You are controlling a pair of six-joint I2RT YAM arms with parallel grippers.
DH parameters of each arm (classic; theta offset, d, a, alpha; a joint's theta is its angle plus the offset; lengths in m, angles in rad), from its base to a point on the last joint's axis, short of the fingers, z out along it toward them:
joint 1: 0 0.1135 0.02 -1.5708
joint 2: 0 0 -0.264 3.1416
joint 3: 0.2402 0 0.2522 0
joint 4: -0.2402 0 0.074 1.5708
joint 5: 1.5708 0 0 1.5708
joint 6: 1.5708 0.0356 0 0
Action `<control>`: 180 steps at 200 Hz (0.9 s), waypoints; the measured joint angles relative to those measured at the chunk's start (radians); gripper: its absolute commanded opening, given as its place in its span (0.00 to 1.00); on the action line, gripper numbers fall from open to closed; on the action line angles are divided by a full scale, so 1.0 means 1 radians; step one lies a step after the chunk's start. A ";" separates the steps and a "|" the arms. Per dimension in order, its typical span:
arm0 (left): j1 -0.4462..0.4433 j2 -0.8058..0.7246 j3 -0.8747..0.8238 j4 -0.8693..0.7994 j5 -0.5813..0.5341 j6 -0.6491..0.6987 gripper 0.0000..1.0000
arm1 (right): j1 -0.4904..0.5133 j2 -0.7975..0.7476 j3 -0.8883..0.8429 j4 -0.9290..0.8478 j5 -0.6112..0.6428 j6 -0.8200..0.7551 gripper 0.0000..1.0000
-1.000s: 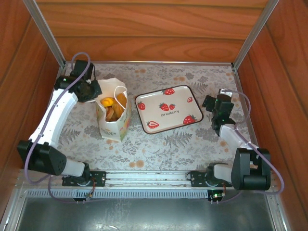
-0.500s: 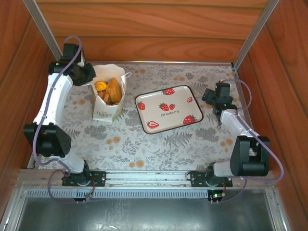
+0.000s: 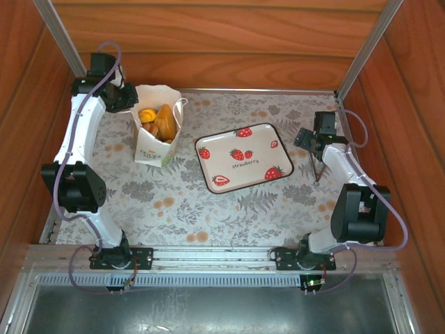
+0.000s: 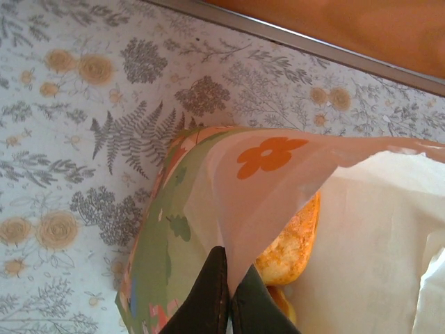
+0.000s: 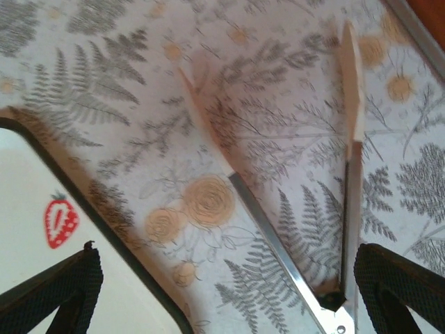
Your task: Take the fake bread out of the paper bag
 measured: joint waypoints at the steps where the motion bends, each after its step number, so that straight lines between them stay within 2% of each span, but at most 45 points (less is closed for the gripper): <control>1: 0.000 0.001 0.002 0.000 0.001 0.002 0.00 | -0.003 0.001 0.000 -0.002 -0.003 0.001 1.00; 37: 0.000 0.019 0.072 -0.006 0.016 0.100 0.00 | -0.111 0.019 -0.003 -0.071 -0.061 0.030 1.00; 81: -0.004 0.076 0.181 -0.024 -0.003 0.221 0.00 | -0.193 0.018 -0.048 -0.105 -0.125 0.037 1.00; 117: -0.049 0.159 0.286 -0.041 -0.106 0.314 0.00 | -0.220 0.018 -0.064 -0.139 -0.171 0.031 1.00; 180: -0.127 0.260 0.391 -0.044 -0.219 0.371 0.00 | -0.244 0.076 -0.060 -0.161 -0.238 -0.007 1.00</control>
